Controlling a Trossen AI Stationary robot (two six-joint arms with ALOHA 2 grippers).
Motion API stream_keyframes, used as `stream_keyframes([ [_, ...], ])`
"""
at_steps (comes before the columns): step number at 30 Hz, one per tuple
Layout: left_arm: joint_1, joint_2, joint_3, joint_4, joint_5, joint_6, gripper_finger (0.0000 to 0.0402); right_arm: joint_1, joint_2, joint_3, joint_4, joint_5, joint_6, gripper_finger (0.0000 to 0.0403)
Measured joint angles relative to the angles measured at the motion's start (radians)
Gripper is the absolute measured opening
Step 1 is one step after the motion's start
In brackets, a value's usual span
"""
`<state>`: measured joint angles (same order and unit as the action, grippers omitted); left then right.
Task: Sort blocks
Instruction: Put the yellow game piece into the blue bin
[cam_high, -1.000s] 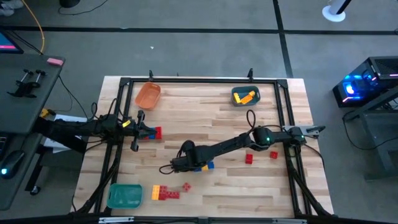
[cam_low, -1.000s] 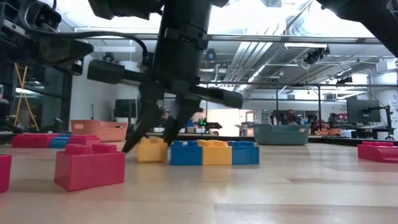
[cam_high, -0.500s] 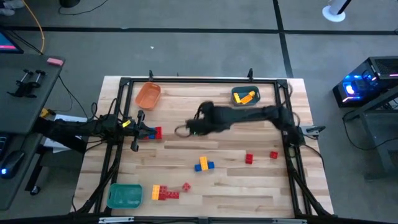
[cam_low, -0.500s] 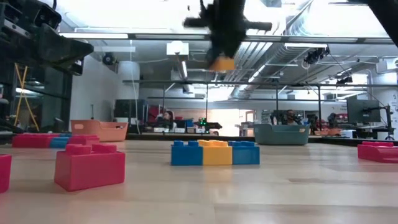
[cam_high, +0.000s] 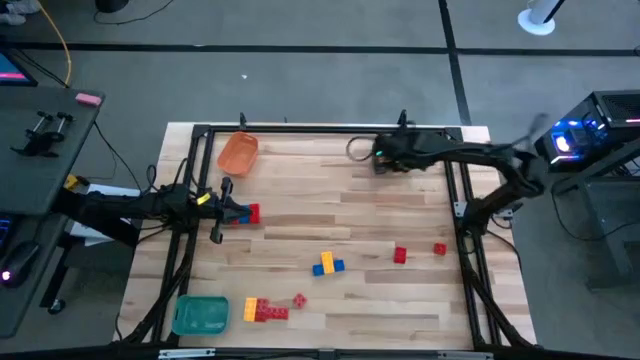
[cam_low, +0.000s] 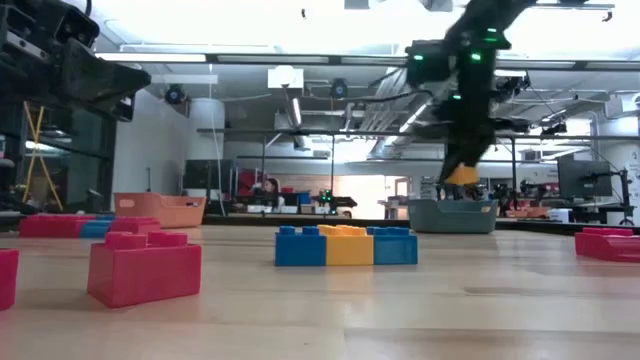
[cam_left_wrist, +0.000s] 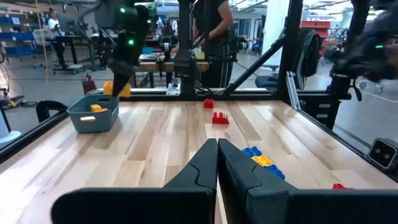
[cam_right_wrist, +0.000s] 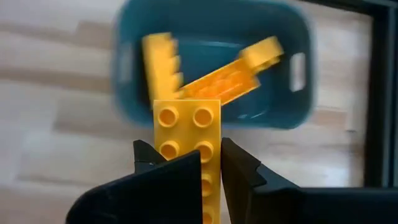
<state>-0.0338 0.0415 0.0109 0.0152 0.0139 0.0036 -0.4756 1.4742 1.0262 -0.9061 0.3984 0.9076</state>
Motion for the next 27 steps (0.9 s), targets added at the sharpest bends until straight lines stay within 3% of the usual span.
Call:
stream_keyframes([
  [7,0.000,0.000,0.000,0.004,0.000,0.000,0.0000,-0.194,-0.062,-0.167,0.291,-0.089,-0.181,0.0000],
  [10,0.000,0.000,0.000,0.004,0.000,0.000,0.0000,-0.222,-0.060,-0.196,0.390,-0.160,-0.229,0.0000],
  [14,0.000,0.000,0.000,0.004,0.000,0.000,0.0000,-0.225,-0.060,-0.197,0.409,-0.163,-0.269,0.0012],
  [24,0.000,0.000,0.000,0.004,0.000,0.000,0.0000,-0.217,-0.060,-0.166,0.406,-0.171,-0.257,0.0164],
  [27,0.000,0.000,0.000,0.004,0.000,0.000,0.0000,-0.199,-0.065,-0.115,0.386,-0.224,-0.234,0.0198],
])
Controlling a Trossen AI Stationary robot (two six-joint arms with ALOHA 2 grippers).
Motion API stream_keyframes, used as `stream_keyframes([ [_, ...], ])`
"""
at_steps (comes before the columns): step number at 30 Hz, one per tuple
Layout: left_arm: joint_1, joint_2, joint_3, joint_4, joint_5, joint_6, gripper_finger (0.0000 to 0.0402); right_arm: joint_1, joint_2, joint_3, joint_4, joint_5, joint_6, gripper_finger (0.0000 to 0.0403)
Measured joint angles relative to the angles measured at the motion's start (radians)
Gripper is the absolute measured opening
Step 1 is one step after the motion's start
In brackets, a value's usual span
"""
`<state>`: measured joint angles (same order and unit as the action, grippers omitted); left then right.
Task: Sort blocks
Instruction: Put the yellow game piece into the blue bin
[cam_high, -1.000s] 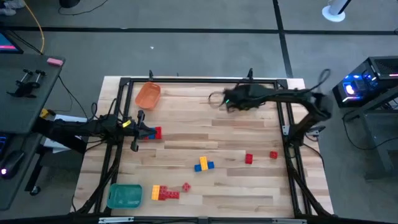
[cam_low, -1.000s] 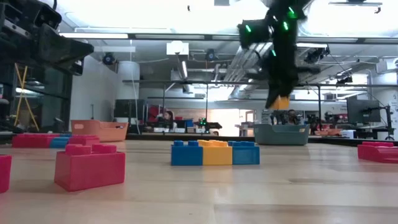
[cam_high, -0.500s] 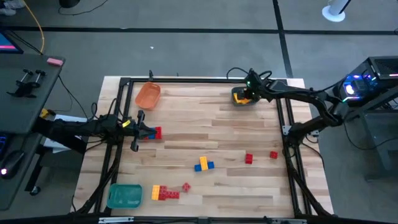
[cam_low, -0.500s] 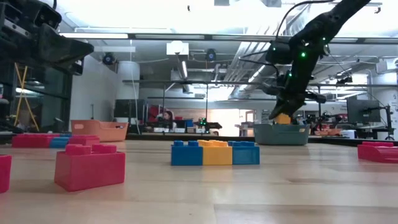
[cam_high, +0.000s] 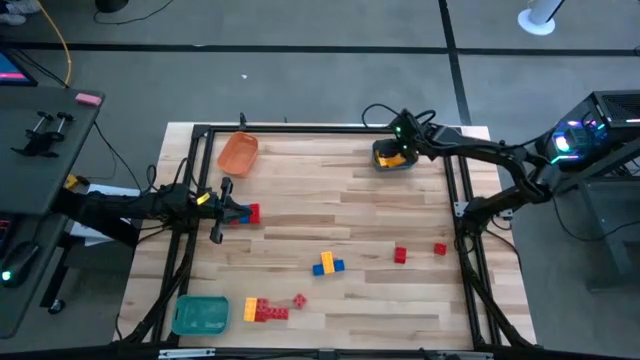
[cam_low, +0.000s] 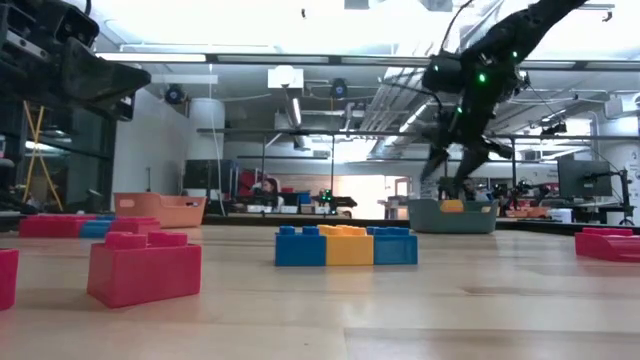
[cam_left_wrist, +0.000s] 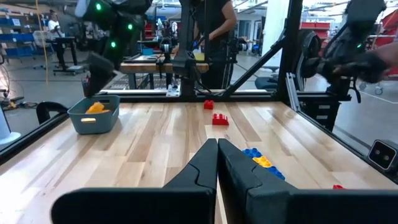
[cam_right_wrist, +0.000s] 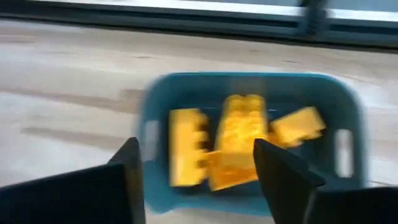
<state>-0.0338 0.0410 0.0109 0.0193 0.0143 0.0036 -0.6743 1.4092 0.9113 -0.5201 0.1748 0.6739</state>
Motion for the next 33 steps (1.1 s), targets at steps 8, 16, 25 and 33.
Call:
stream_keyframes([
  [8,0.000,0.000,0.000,0.000,0.000,0.000,0.0000,0.273,-0.035,0.138,0.040,-0.049,0.163,0.0220],
  [16,0.000,0.000,0.000,0.000,0.000,0.000,0.0000,0.782,0.120,0.224,0.049,0.054,0.602,0.0220],
  [25,0.000,0.000,0.000,0.000,0.000,0.000,0.0000,1.043,0.501,0.524,-0.174,-0.020,0.948,0.0220],
  [33,0.000,0.000,0.000,0.000,0.000,0.000,0.0000,0.993,0.729,0.847,-0.507,0.055,0.942,0.0220],
])
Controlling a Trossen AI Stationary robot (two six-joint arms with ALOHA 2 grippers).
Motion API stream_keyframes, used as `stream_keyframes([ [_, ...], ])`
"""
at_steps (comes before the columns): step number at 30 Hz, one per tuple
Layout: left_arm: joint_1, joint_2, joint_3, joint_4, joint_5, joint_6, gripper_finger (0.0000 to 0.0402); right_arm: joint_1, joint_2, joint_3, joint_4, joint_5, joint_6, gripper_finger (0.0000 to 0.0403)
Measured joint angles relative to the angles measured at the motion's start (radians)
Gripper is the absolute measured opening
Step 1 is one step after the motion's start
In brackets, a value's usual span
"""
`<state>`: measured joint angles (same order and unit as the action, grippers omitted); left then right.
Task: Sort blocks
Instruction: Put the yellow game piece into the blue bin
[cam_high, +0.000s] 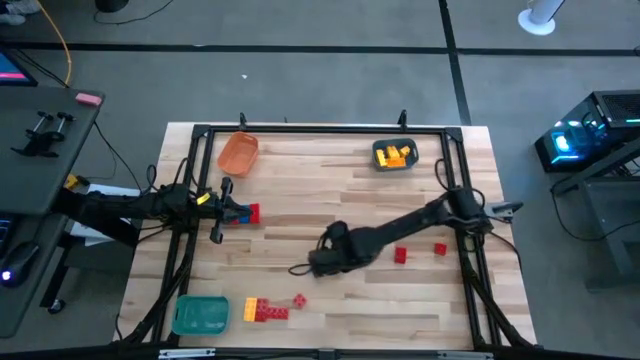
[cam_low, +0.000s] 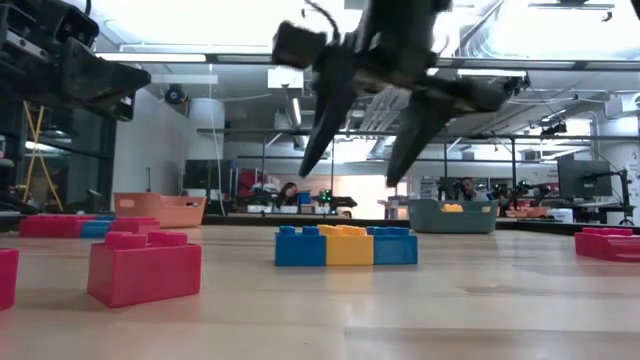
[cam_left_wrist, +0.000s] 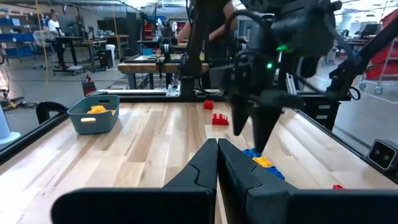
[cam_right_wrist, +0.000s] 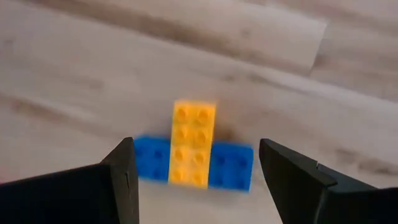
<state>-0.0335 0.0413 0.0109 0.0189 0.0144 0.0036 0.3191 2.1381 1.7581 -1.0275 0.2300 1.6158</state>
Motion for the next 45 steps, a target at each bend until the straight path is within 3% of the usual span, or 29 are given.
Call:
stream_keyframes([
  [8,0.000,0.000,0.000,0.000,0.000,0.000,0.0000,-0.040,0.144,0.074,0.000,-0.077,-0.024,0.0220],
  [14,0.000,0.000,0.000,0.000,0.000,0.000,0.0000,-0.045,0.170,0.062,0.030,-0.109,-0.023,0.0213],
  [17,0.000,0.000,0.000,0.000,0.000,0.000,0.0000,-0.044,0.168,0.052,0.026,-0.104,-0.025,0.0182],
  [21,0.000,0.000,0.000,0.000,0.000,0.000,0.0000,-0.043,0.169,0.050,0.015,-0.099,-0.050,0.0090],
  [24,0.000,0.000,0.000,0.000,0.000,0.000,0.0000,-0.042,0.167,0.059,0.013,-0.065,-0.087,0.0017],
  [31,0.000,0.000,0.000,0.000,0.000,0.000,0.0000,-0.088,0.078,0.179,-0.065,0.058,-0.271,0.0004],
  [37,0.000,0.000,0.000,0.000,0.000,0.000,0.0000,-0.193,-0.030,0.242,-0.323,0.186,-0.395,0.0003],
  [41,0.000,0.000,0.000,0.000,0.000,0.000,0.0000,-0.275,-0.086,0.174,-0.556,0.201,-0.449,0.0002],
  [45,0.000,0.000,0.000,0.000,0.000,0.000,0.0000,-0.374,-0.182,-0.081,-0.459,0.145,-0.593,0.0001],
])
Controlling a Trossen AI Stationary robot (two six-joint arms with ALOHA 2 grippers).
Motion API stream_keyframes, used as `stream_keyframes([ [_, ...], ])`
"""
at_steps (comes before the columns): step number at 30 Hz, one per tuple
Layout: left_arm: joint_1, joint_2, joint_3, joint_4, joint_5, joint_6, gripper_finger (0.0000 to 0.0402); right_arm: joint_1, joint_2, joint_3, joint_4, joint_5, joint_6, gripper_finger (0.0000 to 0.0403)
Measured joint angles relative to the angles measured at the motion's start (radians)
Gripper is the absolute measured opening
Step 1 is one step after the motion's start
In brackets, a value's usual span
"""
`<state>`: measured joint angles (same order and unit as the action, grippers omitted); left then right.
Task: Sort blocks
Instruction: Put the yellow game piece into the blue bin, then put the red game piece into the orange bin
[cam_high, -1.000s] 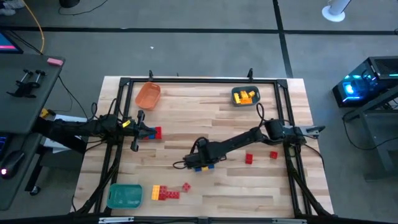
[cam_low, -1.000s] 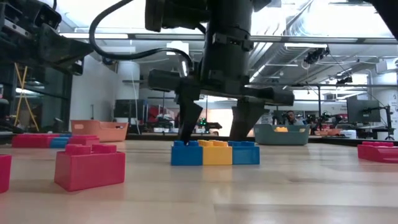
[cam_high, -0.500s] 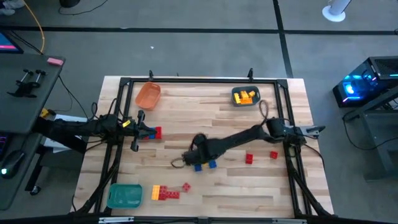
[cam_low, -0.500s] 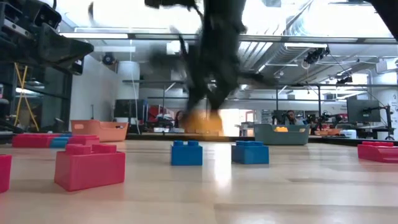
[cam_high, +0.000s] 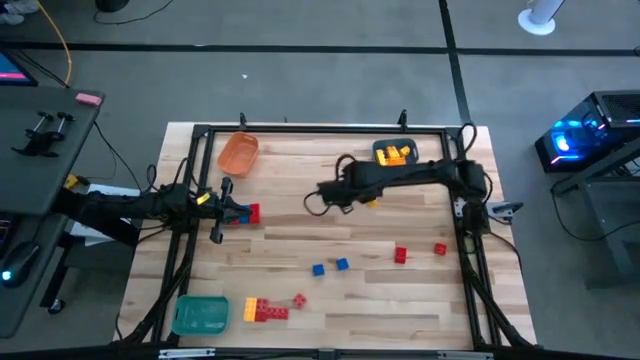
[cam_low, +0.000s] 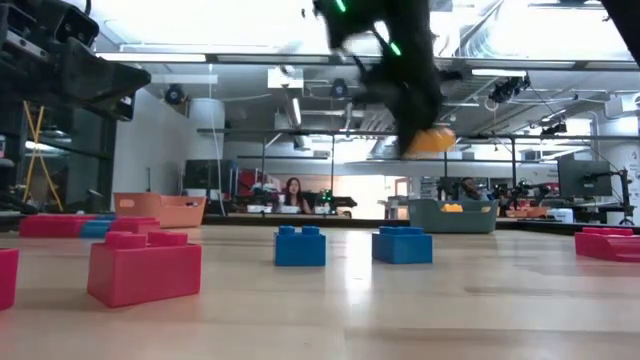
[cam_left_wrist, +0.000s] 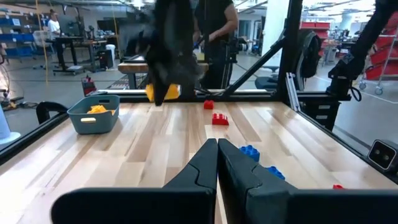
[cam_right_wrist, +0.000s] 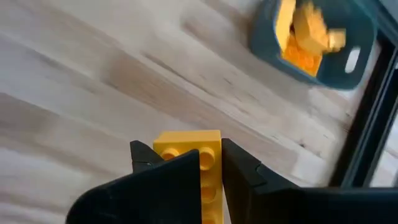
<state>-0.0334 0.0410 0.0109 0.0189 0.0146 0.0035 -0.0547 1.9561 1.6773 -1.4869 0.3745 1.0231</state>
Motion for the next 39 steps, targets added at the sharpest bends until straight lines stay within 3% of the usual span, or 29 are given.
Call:
stream_keyframes([
  [3,0.000,0.000,0.000,0.000,0.000,0.000,0.0000,-0.111,-0.111,-0.242,0.143,-0.057,-0.088,0.0001],
  [7,0.000,0.000,0.000,0.001,0.000,0.000,0.0000,-0.284,-0.273,-0.508,0.369,-0.036,-0.125,0.0000],
  [13,0.000,0.000,0.000,0.000,0.000,0.000,0.0000,-0.533,-0.499,-0.724,0.793,-0.011,-0.236,0.0000],
  [16,0.000,0.000,0.000,0.000,0.000,0.000,0.0000,-0.617,-0.549,-0.783,0.981,-0.042,-0.278,0.0000],
  [20,0.000,0.000,0.000,0.000,0.000,0.000,0.0000,-0.675,-0.555,-0.796,1.052,-0.145,-0.361,0.0010],
  [30,0.000,0.000,0.000,0.000,0.000,0.000,0.0000,-0.675,-0.557,-0.761,1.036,-0.209,-0.452,0.0121],
  [35,0.000,0.000,0.000,0.000,0.000,0.000,0.0000,-0.663,-0.557,-0.678,0.988,-0.210,-0.507,0.0145],
  [39,0.000,0.000,0.000,0.000,0.000,0.000,0.0000,-0.642,-0.557,-0.570,0.933,-0.371,-0.575,0.0146],
])
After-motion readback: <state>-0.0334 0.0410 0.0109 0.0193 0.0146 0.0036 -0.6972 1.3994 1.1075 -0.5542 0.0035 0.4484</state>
